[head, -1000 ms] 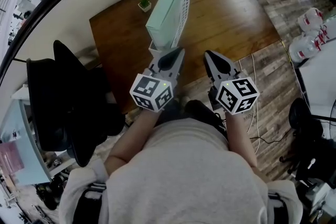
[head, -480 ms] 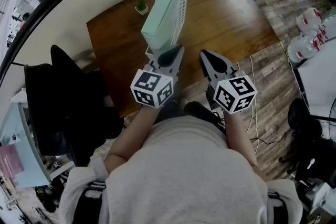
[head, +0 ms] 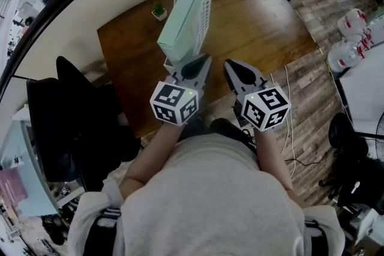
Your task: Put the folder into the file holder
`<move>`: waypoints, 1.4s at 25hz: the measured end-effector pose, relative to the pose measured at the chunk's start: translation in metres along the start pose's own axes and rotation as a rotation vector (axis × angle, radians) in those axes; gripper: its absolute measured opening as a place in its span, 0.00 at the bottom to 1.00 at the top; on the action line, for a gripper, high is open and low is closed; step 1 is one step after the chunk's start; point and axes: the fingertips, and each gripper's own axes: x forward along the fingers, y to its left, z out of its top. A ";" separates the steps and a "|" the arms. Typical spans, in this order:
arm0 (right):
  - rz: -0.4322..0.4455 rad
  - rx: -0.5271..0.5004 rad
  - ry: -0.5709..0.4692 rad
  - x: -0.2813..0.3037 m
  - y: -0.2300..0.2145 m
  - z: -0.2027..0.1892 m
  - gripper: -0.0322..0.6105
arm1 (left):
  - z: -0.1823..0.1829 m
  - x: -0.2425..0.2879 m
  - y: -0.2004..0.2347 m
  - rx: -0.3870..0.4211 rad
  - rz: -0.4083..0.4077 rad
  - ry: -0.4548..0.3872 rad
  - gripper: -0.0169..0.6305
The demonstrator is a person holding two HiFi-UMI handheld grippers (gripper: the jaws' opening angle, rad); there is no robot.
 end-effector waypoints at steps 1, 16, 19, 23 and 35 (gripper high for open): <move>0.002 -0.003 0.004 0.000 0.000 -0.001 0.07 | -0.001 0.000 0.000 0.000 0.000 0.003 0.05; 0.011 -0.007 0.028 -0.001 0.002 -0.012 0.07 | -0.007 0.003 0.001 0.020 0.016 0.021 0.05; 0.012 -0.011 0.026 0.000 0.002 -0.012 0.07 | -0.008 0.002 0.001 0.012 0.017 0.022 0.05; 0.016 -0.013 0.025 0.002 0.004 -0.014 0.07 | -0.011 0.001 0.001 0.010 0.015 0.028 0.05; 0.020 -0.026 0.055 0.001 0.006 -0.024 0.07 | -0.020 -0.004 0.003 -0.017 0.017 0.047 0.05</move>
